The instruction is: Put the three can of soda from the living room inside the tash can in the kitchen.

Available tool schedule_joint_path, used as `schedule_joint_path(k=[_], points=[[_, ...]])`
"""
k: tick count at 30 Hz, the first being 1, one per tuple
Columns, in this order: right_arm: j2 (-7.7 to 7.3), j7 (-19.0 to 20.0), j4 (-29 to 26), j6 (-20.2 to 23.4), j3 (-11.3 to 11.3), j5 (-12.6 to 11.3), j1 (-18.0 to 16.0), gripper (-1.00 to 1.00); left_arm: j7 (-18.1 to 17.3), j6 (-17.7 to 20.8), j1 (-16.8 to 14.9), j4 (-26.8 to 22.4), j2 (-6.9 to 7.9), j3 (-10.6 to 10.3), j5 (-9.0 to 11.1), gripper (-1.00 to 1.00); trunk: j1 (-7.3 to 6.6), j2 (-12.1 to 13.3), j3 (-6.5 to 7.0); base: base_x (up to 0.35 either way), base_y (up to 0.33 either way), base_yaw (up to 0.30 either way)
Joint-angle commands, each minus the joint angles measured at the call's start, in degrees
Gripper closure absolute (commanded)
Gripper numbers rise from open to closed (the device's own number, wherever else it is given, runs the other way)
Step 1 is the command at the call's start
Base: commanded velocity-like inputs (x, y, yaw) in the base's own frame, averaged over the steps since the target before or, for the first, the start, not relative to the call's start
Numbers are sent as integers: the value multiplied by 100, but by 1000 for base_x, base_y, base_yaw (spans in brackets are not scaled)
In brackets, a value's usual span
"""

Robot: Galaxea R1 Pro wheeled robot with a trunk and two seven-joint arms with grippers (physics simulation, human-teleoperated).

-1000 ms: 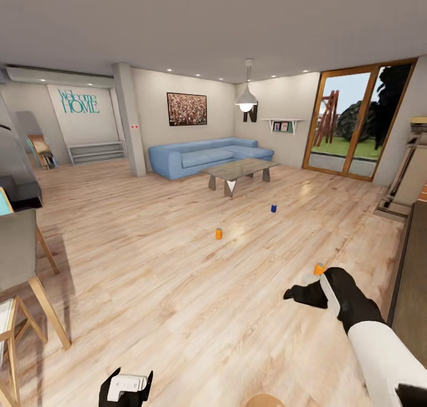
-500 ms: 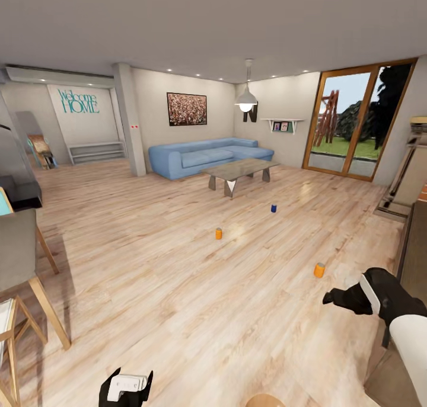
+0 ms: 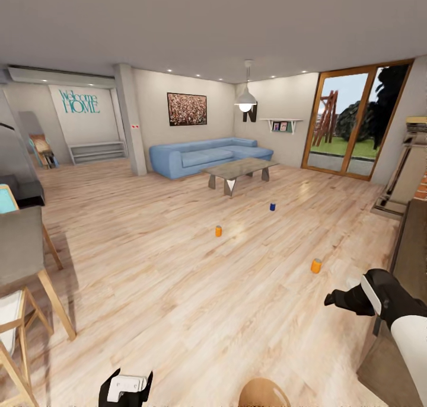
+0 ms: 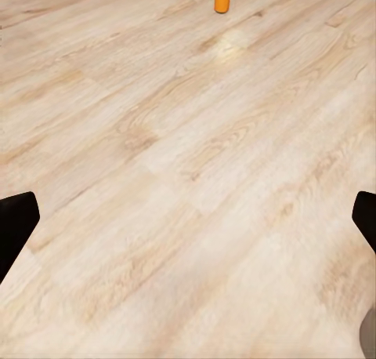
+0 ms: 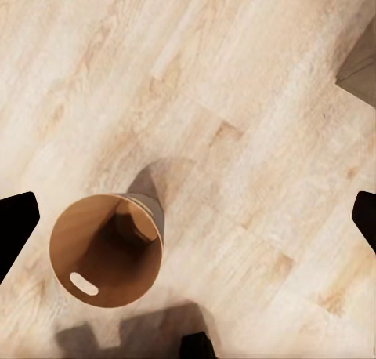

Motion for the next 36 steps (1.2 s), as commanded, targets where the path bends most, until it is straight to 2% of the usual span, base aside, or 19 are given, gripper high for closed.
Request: schedule_joint_path(k=[1,7,19,36], points=[[2,-2,0,-3,30,1,0,-100,-1,0,0,1,1,0,3,-100,0,0,0,-46,0,0],[23,-5,0,-8,125,3,1,-100,1,1,0,-2,1,0,8,-100,0,0,0,-22,0,0],[114,-13,8,-11,163,9,1,-100,-4,7,0,1,2,15,8,-100,0,0,0,-70,50,0],[126,-20,9,-11,285,10,1,-100,0,8,0,-18,2,10,36,-100,0,0,0,-64,45,0]])
